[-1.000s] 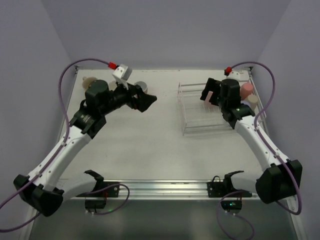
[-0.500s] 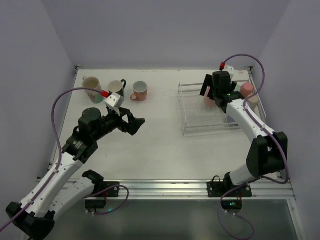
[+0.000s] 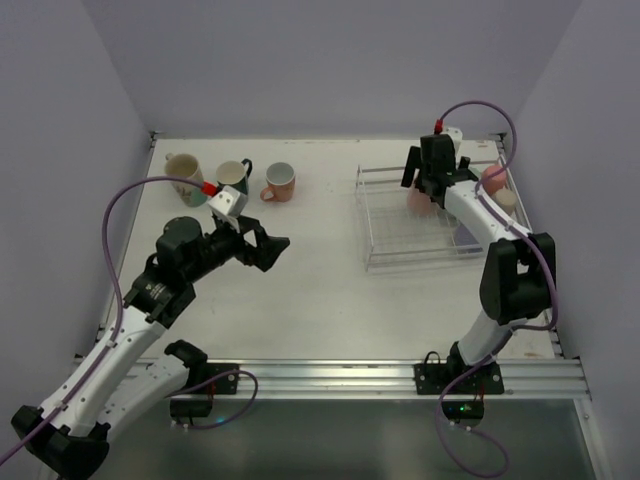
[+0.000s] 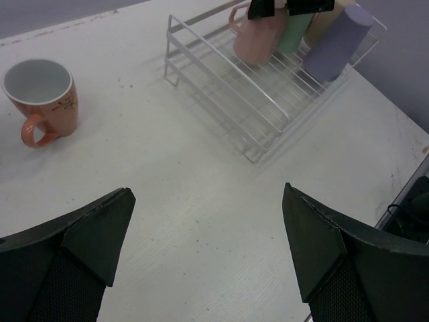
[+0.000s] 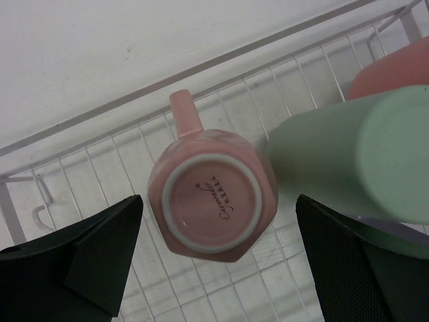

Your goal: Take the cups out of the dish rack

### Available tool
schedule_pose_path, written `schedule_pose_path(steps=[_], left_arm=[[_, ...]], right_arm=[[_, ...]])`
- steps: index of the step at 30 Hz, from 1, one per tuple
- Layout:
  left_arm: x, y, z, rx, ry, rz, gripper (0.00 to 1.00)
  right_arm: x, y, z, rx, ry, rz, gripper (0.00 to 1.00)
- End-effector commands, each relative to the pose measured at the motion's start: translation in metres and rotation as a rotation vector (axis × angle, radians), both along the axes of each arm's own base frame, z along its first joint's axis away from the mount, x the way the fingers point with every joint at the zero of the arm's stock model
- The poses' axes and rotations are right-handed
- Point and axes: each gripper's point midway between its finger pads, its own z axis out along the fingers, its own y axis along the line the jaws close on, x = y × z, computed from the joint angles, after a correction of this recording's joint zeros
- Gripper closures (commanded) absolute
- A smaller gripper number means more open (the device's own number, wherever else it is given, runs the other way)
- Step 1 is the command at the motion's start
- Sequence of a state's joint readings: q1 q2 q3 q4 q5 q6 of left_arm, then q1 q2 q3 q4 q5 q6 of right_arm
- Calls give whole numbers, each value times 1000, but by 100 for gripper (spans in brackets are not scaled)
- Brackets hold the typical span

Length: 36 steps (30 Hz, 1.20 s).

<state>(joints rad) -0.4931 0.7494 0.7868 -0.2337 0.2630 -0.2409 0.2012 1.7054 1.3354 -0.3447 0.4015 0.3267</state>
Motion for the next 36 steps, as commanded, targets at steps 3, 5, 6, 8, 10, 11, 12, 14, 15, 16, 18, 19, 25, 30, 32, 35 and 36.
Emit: schedule_pose_path(steps=[3, 5, 6, 8, 10, 11, 12, 14, 15, 16, 18, 19, 25, 30, 32, 35, 36], left_arm=[[4, 0, 0, 16, -20, -5, 0], [5, 0, 0, 17, -19, -3, 0], [6, 0, -2, 20, -17, 1, 0], [6, 0, -1, 19, -16, 3, 0], [8, 1, -2, 21, -13, 7, 0], [8, 1, -3, 22, -11, 7, 0], [9, 1, -3, 22, -9, 6, 0], [9, 1, -3, 21, -8, 6, 0], [9, 1, -3, 20, -9, 6, 0], [9, 2, -2, 19, -12, 8, 0], [8, 2, -1, 16, -13, 6, 0], [9, 2, -1, 15, -15, 8, 0], [7, 3, 0, 12, -19, 11, 0], [5, -5, 3, -14, -9, -30, 0], [5, -8, 5, -25, -9, -41, 0], [4, -13, 8, -48, -2, -63, 0], [2, -16, 9, -63, 8, -80, 0]], right_arm=[[24, -2, 15, -17, -37, 22, 1], [27, 1, 8, -15, -22, 32, 1], [28, 1, 7, -17, -20, 32, 1], [32, 2, 4, -20, -15, 35, 1], [32, 5, 2, -6, -12, 43, 1], [32, 7, 1, 6, -11, 51, 1], [31, 9, -1, 23, -8, 51, 1], [31, 10, -1, 29, -14, 50, 1], [28, 10, -3, 32, -10, 47, 1], [27, 10, -4, 34, -13, 44, 1], [25, 7, -5, 25, -10, 37, 4], [25, 6, -6, 19, -8, 37, 5], [23, 5, 0, 15, -19, 39, 45], [15, 11, 32, 63, -102, 59, 65], [9, 20, 60, 117, -173, 98, 65], [-4, 29, 81, 186, -228, 134, 66], [-8, 31, 79, 211, -227, 136, 67]])
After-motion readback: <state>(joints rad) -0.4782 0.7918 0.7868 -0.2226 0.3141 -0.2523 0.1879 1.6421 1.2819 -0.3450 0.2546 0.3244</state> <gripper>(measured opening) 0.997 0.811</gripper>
